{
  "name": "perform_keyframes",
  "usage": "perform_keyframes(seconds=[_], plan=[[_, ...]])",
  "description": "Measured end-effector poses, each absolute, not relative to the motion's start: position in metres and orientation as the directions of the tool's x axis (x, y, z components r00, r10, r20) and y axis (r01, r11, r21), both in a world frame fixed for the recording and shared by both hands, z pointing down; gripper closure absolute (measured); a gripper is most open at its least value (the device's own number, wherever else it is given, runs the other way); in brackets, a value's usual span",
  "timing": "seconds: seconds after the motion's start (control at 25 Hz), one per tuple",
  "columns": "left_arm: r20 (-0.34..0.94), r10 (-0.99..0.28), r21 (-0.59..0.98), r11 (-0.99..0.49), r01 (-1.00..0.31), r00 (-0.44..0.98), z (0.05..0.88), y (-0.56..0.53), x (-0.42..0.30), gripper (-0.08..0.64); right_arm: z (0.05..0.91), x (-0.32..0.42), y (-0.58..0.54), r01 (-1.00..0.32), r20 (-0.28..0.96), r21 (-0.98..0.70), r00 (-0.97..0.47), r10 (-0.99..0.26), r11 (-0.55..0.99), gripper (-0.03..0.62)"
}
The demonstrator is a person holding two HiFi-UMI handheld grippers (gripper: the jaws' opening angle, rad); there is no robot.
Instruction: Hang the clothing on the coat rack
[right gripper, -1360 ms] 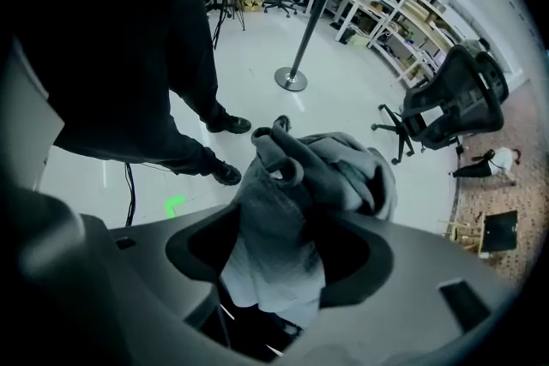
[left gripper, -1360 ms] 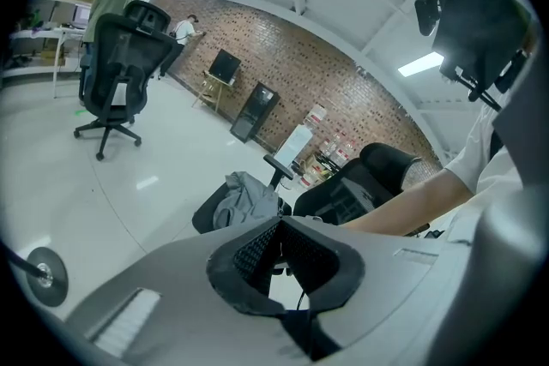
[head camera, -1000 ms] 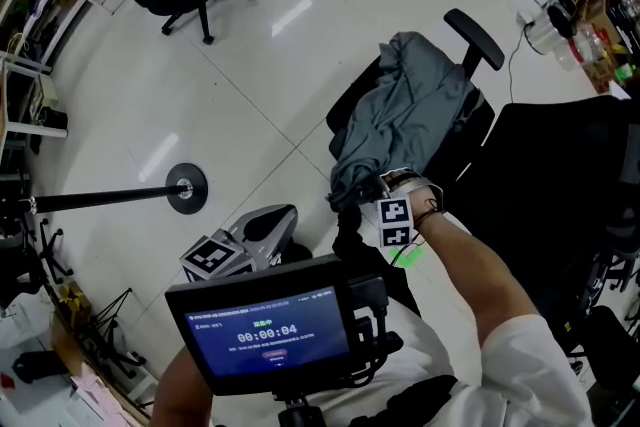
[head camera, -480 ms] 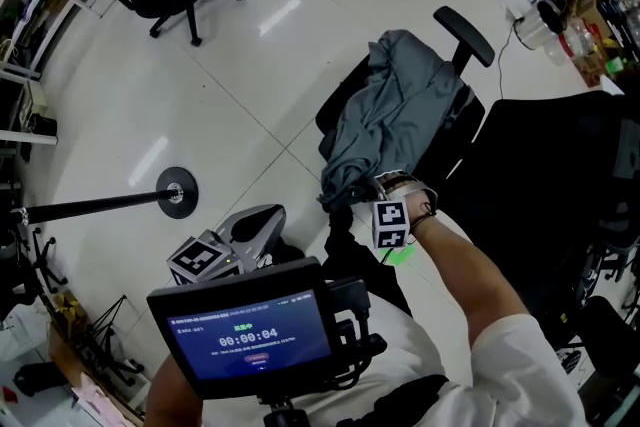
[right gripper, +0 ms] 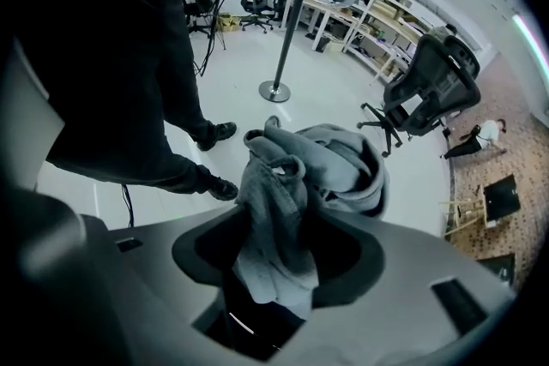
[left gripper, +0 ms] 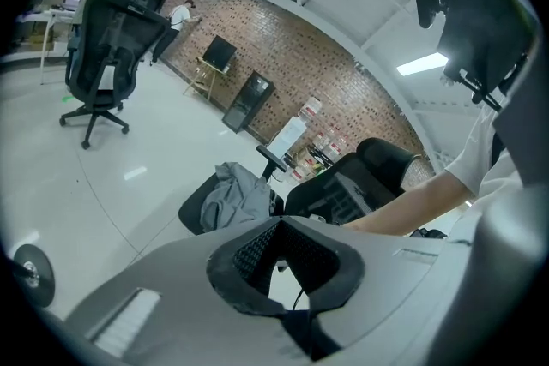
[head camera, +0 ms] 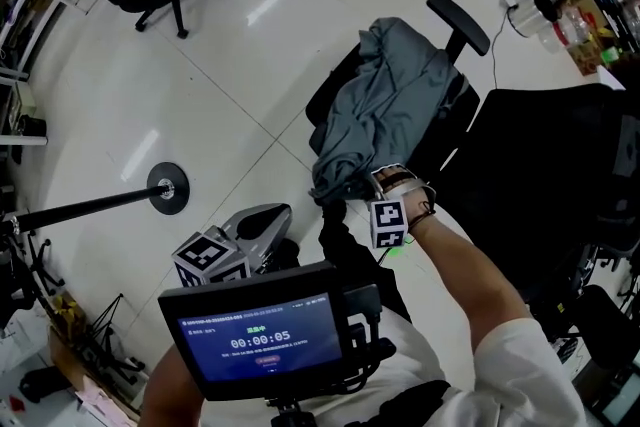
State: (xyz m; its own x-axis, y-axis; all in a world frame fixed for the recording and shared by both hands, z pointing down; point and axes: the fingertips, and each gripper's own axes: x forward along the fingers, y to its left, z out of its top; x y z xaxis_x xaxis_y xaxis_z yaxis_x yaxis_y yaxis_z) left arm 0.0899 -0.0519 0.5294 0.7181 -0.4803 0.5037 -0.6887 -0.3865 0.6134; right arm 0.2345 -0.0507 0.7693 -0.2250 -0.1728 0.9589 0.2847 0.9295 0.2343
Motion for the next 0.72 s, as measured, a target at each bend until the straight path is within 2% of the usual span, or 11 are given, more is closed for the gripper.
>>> perform_keyframes(seconds=[0.12,0.32,0.36,0.4,0.44,0.52,0.72], plan=[[0.506,-0.450,0.624,-0.397,-0.673,0.736,0.536,-0.052,0.101,0.560,0.773,0.235,-0.049,0.330,0.972,0.199,-0.182,-0.145,0.923,0.353],[0.506,-0.410,0.630,-0.425,-0.650,0.759,0.541,-0.054,0.115,0.560,0.779,0.224,-0.047,0.290,0.972,0.162,-0.210,-0.103,0.943,0.357],[0.505,-0.405,0.630,-0.430,-0.647,0.762,0.541,-0.054,0.117,0.560,0.777,0.223,-0.048,0.275,0.971,0.160,-0.217,-0.101,0.948,0.373],[0.504,-0.401,0.631,-0.434,-0.644,0.765,0.541,-0.055,0.119,0.560,0.774,0.222,-0.049,0.256,0.968,0.162,-0.228,-0.104,0.953,0.456],[0.504,-0.397,0.631,-0.437,-0.641,0.767,0.541,-0.055,0.120,0.560,0.771,0.222,-0.050,0.231,0.964,0.166,-0.241,-0.109,0.959,0.499],[0.506,-0.389,0.632,-0.441,-0.637,0.770,0.543,-0.056,0.121,0.560,0.763,0.220,-0.053,0.149,0.952,0.178,-0.278,-0.132,0.973,0.525],[0.521,-0.373,0.619,-0.455,-0.641,0.768,0.552,-0.057,0.122,0.560,0.736,0.221,-0.069,-0.154,0.897,0.210,-0.363,-0.252,0.966,0.531]])
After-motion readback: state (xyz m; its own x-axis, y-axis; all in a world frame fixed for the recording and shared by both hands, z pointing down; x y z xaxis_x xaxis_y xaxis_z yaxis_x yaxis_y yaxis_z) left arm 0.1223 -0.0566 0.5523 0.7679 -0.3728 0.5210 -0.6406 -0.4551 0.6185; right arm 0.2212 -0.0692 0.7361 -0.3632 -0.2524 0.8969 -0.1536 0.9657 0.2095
